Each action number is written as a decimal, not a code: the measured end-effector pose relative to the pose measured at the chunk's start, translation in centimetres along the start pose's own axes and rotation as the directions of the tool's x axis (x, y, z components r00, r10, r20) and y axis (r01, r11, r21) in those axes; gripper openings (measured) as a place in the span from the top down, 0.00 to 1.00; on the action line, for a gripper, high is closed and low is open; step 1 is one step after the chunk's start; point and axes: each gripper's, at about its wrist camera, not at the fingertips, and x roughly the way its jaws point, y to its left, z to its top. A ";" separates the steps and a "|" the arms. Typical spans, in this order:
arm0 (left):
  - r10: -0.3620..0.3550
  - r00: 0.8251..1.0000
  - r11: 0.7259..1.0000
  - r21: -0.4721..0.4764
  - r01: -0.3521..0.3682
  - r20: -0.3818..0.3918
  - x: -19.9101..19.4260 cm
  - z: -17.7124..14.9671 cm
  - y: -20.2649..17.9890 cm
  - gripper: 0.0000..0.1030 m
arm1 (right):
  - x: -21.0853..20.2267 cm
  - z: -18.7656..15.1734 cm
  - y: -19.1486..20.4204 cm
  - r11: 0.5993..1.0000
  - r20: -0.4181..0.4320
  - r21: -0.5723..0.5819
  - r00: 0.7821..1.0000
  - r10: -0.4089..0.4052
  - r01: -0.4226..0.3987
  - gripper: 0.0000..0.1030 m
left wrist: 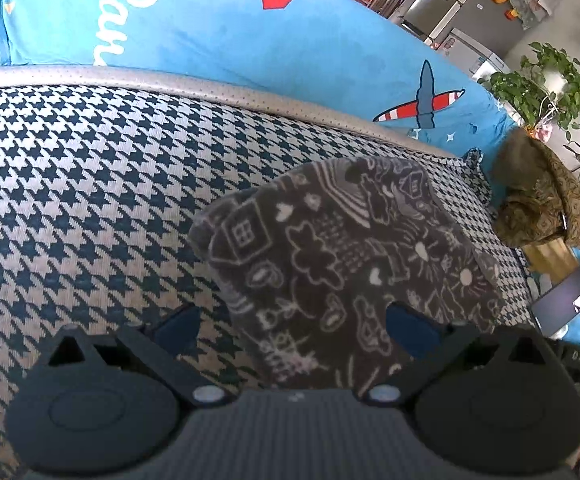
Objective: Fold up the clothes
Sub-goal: 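Grasp the bundle end with the left tool and tuck it under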
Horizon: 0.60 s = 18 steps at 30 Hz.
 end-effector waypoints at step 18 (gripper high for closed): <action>-0.161 0.985 0.979 -0.136 0.152 -0.057 5.4 1.5 1.7 0.00 | 4.4 0.9 0.9 0.998 0.041 0.040 0.998 0.052 -0.054 0.19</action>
